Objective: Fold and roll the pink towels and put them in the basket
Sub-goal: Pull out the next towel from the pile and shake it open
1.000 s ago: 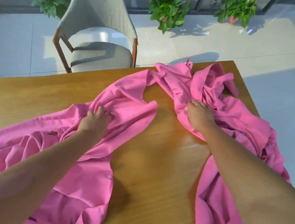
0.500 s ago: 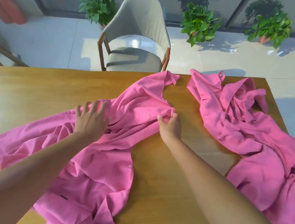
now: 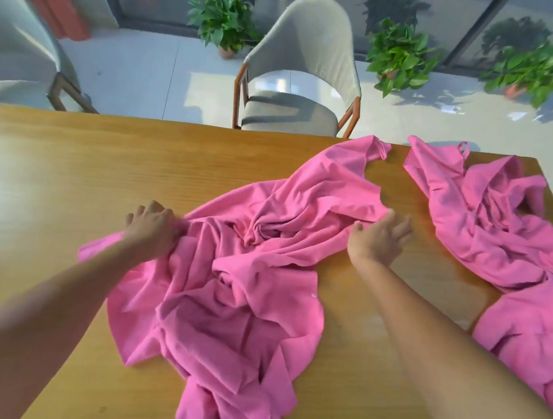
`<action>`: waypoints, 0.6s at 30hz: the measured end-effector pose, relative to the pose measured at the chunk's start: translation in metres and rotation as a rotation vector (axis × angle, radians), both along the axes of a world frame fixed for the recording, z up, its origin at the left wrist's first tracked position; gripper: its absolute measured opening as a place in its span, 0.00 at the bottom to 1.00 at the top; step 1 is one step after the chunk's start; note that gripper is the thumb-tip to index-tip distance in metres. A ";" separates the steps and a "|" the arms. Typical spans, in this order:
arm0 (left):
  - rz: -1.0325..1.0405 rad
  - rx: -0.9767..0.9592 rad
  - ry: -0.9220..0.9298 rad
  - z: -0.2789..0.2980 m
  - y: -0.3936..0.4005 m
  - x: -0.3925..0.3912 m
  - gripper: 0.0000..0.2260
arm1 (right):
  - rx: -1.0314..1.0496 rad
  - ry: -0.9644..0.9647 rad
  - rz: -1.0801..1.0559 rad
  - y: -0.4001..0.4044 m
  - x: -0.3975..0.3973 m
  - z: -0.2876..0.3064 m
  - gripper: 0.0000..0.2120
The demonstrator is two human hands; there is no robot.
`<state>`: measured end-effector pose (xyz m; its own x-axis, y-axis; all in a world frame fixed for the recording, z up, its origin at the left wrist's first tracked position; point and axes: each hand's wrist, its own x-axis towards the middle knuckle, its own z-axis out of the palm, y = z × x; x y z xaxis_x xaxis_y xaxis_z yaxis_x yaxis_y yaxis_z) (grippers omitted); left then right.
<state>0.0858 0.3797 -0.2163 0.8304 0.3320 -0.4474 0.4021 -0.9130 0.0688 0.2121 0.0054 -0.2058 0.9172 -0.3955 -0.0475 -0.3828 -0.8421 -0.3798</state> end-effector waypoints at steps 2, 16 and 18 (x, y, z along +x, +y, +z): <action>0.025 -0.144 -0.082 0.005 0.004 -0.004 0.14 | -0.112 -0.071 0.319 0.026 -0.008 0.002 0.29; -0.014 -0.765 -0.058 0.088 0.041 -0.035 0.36 | -0.262 0.376 1.256 0.206 -0.014 0.028 0.13; 0.065 -0.773 -0.015 0.099 0.049 -0.039 0.31 | -0.193 0.346 1.210 0.202 -0.019 0.046 0.13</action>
<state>0.0463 0.4287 -0.1172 0.8275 -0.0216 -0.5610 0.4477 -0.5776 0.6826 0.1927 0.2069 -0.1596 0.6470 0.6546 -0.3911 0.6112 -0.7519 -0.2472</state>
